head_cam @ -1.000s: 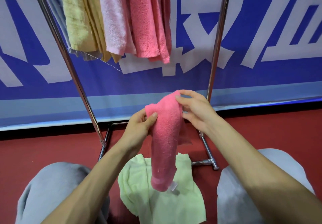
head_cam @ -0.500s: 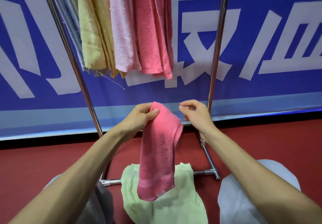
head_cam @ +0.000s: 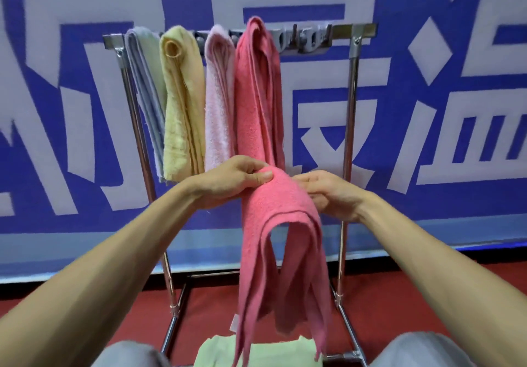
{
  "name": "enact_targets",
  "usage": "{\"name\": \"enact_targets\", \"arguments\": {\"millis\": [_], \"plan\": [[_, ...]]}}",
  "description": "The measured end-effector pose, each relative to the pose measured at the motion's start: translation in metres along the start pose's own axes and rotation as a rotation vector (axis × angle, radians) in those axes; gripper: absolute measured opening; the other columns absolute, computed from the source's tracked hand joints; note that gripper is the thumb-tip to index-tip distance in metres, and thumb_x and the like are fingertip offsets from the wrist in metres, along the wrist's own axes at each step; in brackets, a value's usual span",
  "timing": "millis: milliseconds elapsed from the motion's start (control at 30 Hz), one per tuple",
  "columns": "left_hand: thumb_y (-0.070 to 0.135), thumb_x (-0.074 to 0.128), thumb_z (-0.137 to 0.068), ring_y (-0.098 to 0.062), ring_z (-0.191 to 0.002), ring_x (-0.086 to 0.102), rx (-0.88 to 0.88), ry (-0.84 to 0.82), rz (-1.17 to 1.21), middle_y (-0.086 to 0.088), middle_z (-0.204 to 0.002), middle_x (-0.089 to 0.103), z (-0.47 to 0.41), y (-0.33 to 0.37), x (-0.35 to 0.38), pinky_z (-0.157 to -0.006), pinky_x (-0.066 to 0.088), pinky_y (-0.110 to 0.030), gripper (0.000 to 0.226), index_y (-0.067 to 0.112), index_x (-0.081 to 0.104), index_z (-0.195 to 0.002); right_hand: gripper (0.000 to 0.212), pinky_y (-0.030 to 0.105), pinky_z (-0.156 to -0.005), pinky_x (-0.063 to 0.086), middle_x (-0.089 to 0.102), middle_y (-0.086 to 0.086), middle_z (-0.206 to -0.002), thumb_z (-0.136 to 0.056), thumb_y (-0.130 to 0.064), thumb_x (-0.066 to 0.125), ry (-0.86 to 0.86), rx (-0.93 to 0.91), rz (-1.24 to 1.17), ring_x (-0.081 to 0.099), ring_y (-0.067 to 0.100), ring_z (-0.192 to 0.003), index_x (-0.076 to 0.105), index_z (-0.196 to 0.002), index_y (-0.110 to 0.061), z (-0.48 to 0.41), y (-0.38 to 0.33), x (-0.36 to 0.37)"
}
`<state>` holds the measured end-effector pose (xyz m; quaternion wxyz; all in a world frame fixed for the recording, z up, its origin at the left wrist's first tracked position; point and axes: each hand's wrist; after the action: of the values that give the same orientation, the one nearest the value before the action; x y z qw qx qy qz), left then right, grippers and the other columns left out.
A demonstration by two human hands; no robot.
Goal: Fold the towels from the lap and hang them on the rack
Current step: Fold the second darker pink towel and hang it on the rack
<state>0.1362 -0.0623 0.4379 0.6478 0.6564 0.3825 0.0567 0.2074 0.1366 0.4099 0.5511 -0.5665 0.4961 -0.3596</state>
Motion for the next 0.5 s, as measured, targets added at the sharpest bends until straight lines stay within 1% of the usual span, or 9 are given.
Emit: {"name": "enact_targets", "arguments": {"millis": [33,67,133,167,200,267,333,400,500], "plan": [[0.006,0.045,-0.097,-0.005,-0.073,0.061,-0.001,0.006,0.020,0.004,-0.077,0.069,-0.003,0.006,0.000,-0.070,0.048,-0.016,0.018,0.003,0.063,-0.097,0.040,0.013,-0.064,0.048,0.067,-0.003,-0.077,-0.086,-0.020,0.063,0.003,-0.025,-0.013,0.060,0.005,-0.068,0.060,-0.111,0.011,0.005,-0.008,-0.004],[0.010,0.049,-0.096,-0.009,-0.074,0.059,0.003,0.015,0.037,0.000,-0.079,0.067,-0.006,0.013,0.000,-0.070,0.046,-0.018,0.015,0.005,0.063,-0.097,0.034,0.014,-0.064,0.049,0.067,-0.001,-0.078,-0.085,-0.022,0.063,0.021,-0.047,-0.040,0.060,0.007,-0.069,0.063,-0.105,0.006,0.009,-0.014,-0.010],[0.023,0.059,-0.090,-0.023,-0.080,0.049,0.030,0.029,0.060,-0.013,-0.088,0.057,-0.012,0.023,0.001,-0.073,0.038,-0.028,0.018,0.009,0.066,-0.098,0.018,0.010,-0.052,0.045,0.065,-0.007,-0.065,-0.095,-0.010,0.048,0.076,-0.110,-0.080,0.058,0.000,-0.055,0.062,-0.099,0.001,0.015,-0.028,-0.019],[0.025,0.059,-0.089,-0.023,-0.077,0.047,0.038,0.023,0.070,-0.013,-0.086,0.055,-0.016,0.029,0.003,-0.070,0.038,-0.027,0.019,0.008,0.065,-0.098,0.020,0.008,-0.047,0.043,0.064,-0.008,-0.059,-0.098,-0.006,0.041,0.120,-0.149,-0.105,0.056,-0.001,-0.048,0.060,-0.103,0.001,0.018,-0.036,-0.021],[0.022,0.056,-0.092,-0.018,-0.069,0.050,0.042,0.022,0.078,-0.010,-0.078,0.056,-0.021,0.034,0.004,-0.064,0.040,-0.023,0.018,0.006,0.062,-0.096,0.023,0.008,-0.045,0.041,0.063,-0.009,-0.056,-0.099,-0.006,0.040,0.151,-0.186,-0.132,0.055,-0.001,-0.045,0.058,-0.108,0.004,0.020,-0.044,-0.024],[0.011,0.045,-0.098,-0.005,-0.052,0.054,0.063,-0.032,0.114,0.003,-0.062,0.058,-0.033,0.042,0.009,-0.050,0.045,-0.015,0.017,0.004,0.056,-0.088,0.030,0.012,-0.048,0.038,0.063,-0.005,-0.062,-0.093,-0.017,0.055,0.214,-0.252,-0.157,0.051,0.004,-0.049,0.060,-0.113,0.005,0.020,-0.060,-0.030],[0.006,0.043,-0.097,-0.002,-0.058,0.059,0.096,-0.094,0.162,0.005,-0.067,0.062,-0.042,0.052,0.011,-0.055,0.048,-0.014,0.017,0.005,0.057,-0.087,0.034,0.023,-0.060,0.043,0.063,0.007,-0.081,-0.084,-0.022,0.066,0.277,-0.281,-0.168,0.052,0.015,-0.067,0.065,-0.111,-0.002,0.018,-0.075,-0.040],[0.008,0.049,-0.092,-0.007,-0.074,0.063,0.145,-0.141,0.183,0.001,-0.082,0.067,-0.051,0.066,0.005,-0.068,0.051,-0.018,0.014,0.004,0.060,-0.100,0.023,0.026,-0.073,0.054,0.066,0.013,-0.097,-0.088,-0.011,0.059,0.322,-0.304,-0.176,0.061,0.020,-0.081,0.064,-0.110,-0.004,0.017,-0.086,-0.054],[0.011,0.051,-0.088,-0.012,-0.089,0.066,0.149,-0.188,0.129,-0.003,-0.098,0.070,-0.068,0.095,-0.008,-0.078,0.052,-0.022,0.030,0.002,0.059,-0.116,0.023,0.026,-0.072,0.057,0.068,0.014,-0.100,-0.091,-0.005,0.055,0.331,-0.348,-0.171,0.066,0.019,-0.082,0.062,-0.113,-0.002,0.012,-0.105,-0.072]]}}
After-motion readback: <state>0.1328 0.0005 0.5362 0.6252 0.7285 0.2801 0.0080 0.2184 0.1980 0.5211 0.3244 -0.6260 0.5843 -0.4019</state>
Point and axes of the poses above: each hand's wrist, its own z-axis away from the middle knuckle, its own x-axis out of the palm, y = z × x
